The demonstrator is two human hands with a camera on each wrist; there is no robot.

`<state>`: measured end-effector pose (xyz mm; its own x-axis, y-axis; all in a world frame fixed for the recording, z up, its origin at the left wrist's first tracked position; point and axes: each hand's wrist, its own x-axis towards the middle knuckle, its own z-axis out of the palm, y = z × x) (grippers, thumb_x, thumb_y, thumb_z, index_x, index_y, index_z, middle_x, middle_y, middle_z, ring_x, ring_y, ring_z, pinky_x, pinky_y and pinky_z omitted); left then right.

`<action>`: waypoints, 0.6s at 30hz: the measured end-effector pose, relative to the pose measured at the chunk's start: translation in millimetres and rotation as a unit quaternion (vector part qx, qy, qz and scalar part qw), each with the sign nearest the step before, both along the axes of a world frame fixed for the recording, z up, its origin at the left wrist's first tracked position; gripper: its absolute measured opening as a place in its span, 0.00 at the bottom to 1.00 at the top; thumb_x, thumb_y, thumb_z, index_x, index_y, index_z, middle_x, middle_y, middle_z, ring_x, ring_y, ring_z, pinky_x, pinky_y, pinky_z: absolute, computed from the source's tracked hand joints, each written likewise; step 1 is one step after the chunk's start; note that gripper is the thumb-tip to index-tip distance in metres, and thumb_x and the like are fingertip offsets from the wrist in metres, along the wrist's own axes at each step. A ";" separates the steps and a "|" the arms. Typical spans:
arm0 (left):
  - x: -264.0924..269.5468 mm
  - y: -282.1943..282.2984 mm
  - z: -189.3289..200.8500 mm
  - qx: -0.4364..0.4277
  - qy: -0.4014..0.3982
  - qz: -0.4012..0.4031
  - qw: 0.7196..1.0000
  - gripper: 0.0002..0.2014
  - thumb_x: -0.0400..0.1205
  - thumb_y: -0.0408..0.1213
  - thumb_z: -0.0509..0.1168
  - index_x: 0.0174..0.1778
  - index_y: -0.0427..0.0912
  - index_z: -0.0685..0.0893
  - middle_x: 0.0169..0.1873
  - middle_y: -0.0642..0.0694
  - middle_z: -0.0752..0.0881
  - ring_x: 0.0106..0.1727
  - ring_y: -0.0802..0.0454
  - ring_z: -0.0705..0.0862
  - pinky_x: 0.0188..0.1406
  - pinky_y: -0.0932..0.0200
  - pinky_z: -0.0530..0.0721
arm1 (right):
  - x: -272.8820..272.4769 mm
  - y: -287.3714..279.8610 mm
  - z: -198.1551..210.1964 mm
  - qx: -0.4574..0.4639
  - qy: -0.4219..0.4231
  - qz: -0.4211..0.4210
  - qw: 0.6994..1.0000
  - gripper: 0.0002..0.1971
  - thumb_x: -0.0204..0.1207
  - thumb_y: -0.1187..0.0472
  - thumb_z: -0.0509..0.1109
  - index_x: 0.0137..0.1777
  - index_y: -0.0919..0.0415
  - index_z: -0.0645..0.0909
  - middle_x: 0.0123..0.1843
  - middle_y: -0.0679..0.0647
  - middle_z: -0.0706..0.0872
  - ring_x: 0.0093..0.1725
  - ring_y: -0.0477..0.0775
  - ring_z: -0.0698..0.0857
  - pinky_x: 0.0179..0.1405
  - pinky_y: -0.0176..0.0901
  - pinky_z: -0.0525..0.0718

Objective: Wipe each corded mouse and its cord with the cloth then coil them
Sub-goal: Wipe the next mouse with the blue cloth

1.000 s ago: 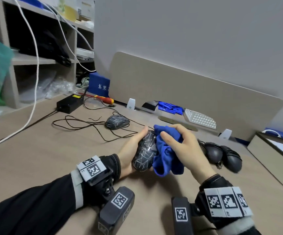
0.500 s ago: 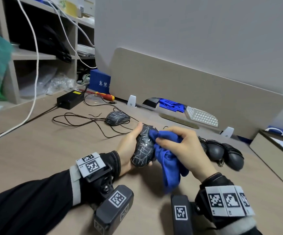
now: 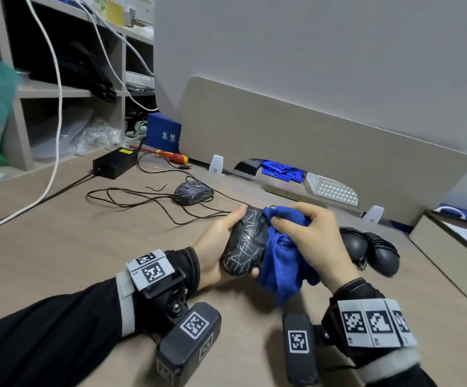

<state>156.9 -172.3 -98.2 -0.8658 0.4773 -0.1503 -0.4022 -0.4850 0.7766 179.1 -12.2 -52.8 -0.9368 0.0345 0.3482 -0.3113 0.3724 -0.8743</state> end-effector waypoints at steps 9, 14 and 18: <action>2.6 7.8 -8.5 -0.063 0.030 -0.007 0.998 0.22 0.86 0.55 0.59 0.47 0.43 0.92 0.43 0.39 0.91 0.40 0.43 0.88 0.40 0.50 0.83 | 4.8 -4.1 6.3 0.044 0.008 0.043 0.998 0.09 0.74 0.70 0.77 0.40 0.55 0.91 0.36 0.50 0.92 0.38 0.44 0.87 0.39 0.34 0.84; 2.5 8.8 -8.8 -0.067 0.021 0.006 0.997 0.21 0.87 0.54 0.56 0.53 0.41 0.86 0.39 0.38 0.87 0.33 0.43 0.84 0.29 0.55 0.78 | 7.4 -6.2 5.5 0.086 -0.037 0.072 0.993 0.07 0.72 0.69 0.78 0.42 0.55 0.92 0.39 0.56 0.92 0.40 0.48 0.89 0.43 0.44 0.87; 8.1 10.0 -3.7 -0.072 0.034 -0.016 0.997 0.18 0.88 0.50 0.56 0.54 0.39 0.84 0.32 0.41 0.86 0.24 0.47 0.84 0.15 0.62 0.78 | 2.8 -1.7 4.4 0.066 -0.017 0.018 0.997 0.07 0.72 0.70 0.77 0.43 0.57 0.92 0.40 0.55 0.93 0.41 0.47 0.88 0.45 0.47 0.87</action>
